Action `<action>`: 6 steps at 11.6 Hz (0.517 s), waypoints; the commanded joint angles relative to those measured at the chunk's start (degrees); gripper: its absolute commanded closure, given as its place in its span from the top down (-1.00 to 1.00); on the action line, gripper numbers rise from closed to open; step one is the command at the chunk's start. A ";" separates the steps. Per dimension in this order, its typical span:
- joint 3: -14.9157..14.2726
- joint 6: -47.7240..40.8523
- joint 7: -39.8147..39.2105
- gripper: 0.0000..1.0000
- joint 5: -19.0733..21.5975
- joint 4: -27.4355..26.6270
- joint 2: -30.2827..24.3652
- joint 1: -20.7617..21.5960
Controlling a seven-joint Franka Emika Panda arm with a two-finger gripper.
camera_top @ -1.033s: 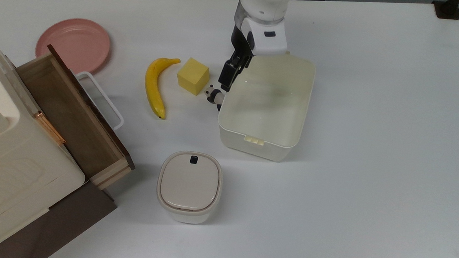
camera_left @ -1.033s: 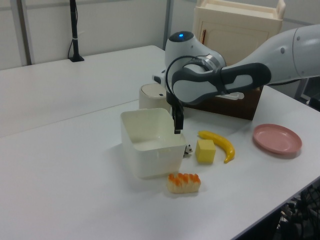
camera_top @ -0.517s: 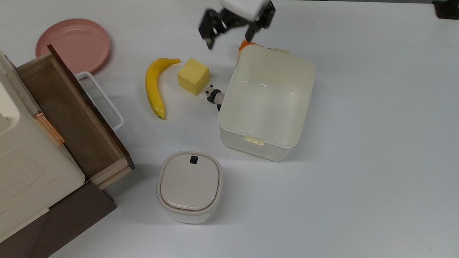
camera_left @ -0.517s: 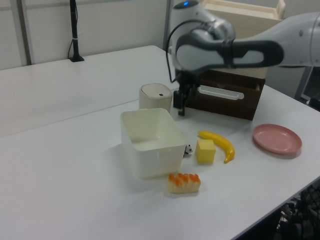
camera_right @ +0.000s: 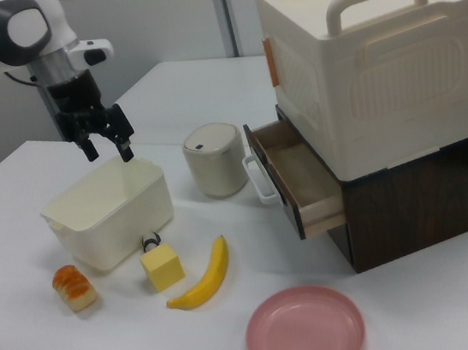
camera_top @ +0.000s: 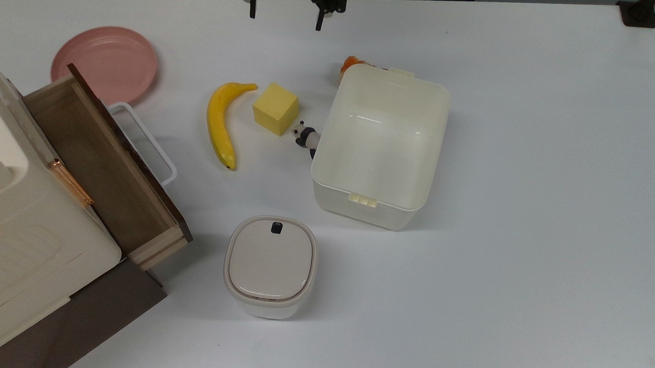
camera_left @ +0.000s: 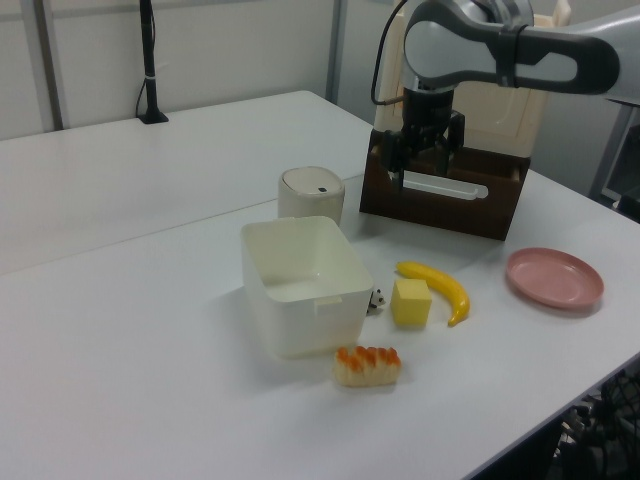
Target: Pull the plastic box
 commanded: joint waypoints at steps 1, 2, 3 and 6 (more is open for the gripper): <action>-1.51 0.70 1.59 1.00 3.22 -0.78 -1.65 -1.38; -1.68 1.05 1.59 1.00 3.22 -0.52 -1.39 -1.29; -2.55 2.19 1.59 1.00 3.22 -0.51 -1.39 -1.03; -6.43 2.03 0.98 1.00 4.18 0.44 -1.48 1.60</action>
